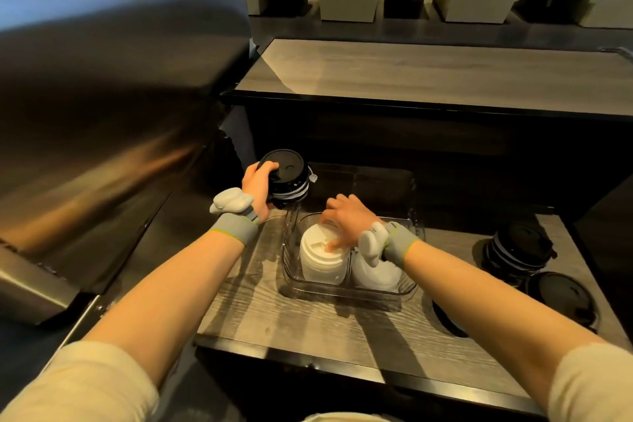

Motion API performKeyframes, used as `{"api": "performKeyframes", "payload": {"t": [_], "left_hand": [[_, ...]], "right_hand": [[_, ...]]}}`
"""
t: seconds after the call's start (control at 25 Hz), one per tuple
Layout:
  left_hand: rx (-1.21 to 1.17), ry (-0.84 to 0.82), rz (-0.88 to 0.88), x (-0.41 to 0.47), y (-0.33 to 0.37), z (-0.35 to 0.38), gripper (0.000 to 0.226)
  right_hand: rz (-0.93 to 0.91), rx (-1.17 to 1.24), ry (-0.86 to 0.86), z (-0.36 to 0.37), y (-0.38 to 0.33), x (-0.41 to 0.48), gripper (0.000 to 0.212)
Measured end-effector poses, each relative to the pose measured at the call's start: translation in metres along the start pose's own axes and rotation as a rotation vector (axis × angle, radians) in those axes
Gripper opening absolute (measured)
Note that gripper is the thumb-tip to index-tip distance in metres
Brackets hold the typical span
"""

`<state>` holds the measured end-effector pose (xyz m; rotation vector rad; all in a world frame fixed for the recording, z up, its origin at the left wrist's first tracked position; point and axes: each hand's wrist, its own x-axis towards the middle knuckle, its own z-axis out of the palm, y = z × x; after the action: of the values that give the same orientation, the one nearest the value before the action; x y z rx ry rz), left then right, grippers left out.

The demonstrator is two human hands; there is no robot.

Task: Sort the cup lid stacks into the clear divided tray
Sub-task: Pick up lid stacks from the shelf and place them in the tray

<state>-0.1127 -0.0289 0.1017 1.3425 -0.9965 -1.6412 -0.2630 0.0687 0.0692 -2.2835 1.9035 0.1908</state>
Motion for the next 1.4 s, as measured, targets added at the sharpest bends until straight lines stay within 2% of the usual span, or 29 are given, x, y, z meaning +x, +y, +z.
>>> {"api": "performKeyframes", "payload": {"t": [0.08, 0.16, 0.24, 0.28, 0.32, 0.4, 0.48, 0.56, 0.68, 0.84, 1.0, 1.12, 1.24, 1.4], "left_hand": [[0.033, -0.018, -0.008, -0.002, -0.002, -0.002, 0.049], [0.066, -0.047, -0.002, -0.002, -0.003, -0.002, 0.048], [0.1, -0.067, 0.011, -0.006, -0.004, 0.0, 0.044], [0.115, -0.08, 0.023, -0.007, -0.004, 0.001, 0.043], [0.128, -0.091, 0.035, -0.007, -0.003, 0.004, 0.042], [0.15, -0.111, 0.057, -0.01, -0.002, 0.009, 0.04], [0.126, -0.131, 0.049, -0.011, -0.002, 0.011, 0.042], [0.031, -0.183, -0.002, -0.011, -0.002, 0.011, 0.047], [-0.109, -0.255, -0.056, -0.005, -0.003, 0.006, 0.062], [0.019, -0.21, 0.028, 0.0, -0.007, 0.007, 0.047], [-0.032, -0.24, -0.011, 0.003, -0.005, 0.01, 0.043], [-0.026, -0.136, 0.054, 0.005, -0.004, 0.012, 0.03], [-0.026, -0.066, 0.075, 0.017, -0.002, 0.004, 0.038], [-0.064, -0.003, 0.061, 0.031, 0.001, -0.01, 0.034]], "right_hand": [[0.005, 0.035, 0.003, -0.005, 0.003, 0.0, 0.06], [0.094, 0.358, 0.113, -0.02, 0.007, 0.0, 0.044], [0.176, 0.698, 0.341, -0.041, 0.01, 0.004, 0.024], [0.181, 0.738, 0.433, -0.05, 0.01, 0.007, 0.028], [0.15, 0.706, 0.457, -0.059, 0.008, 0.01, 0.041], [0.062, 0.572, 0.359, -0.069, 0.0, 0.018, 0.072], [0.042, 0.521, 0.308, -0.071, -0.008, 0.025, 0.083], [0.105, 0.634, 0.334, -0.072, -0.008, 0.03, 0.079], [0.248, 0.961, 0.372, -0.072, -0.007, 0.033, 0.07], [0.244, 1.272, 0.36, -0.074, -0.003, 0.032, 0.063], [0.244, 1.17, 0.304, -0.069, 0.003, 0.035, 0.066], [0.303, 1.215, 0.395, -0.071, 0.006, 0.041, 0.061], [0.335, 1.135, 0.447, -0.07, 0.02, 0.038, 0.05], [0.265, 1.12, 0.292, -0.055, 0.042, 0.033, 0.037]]}}
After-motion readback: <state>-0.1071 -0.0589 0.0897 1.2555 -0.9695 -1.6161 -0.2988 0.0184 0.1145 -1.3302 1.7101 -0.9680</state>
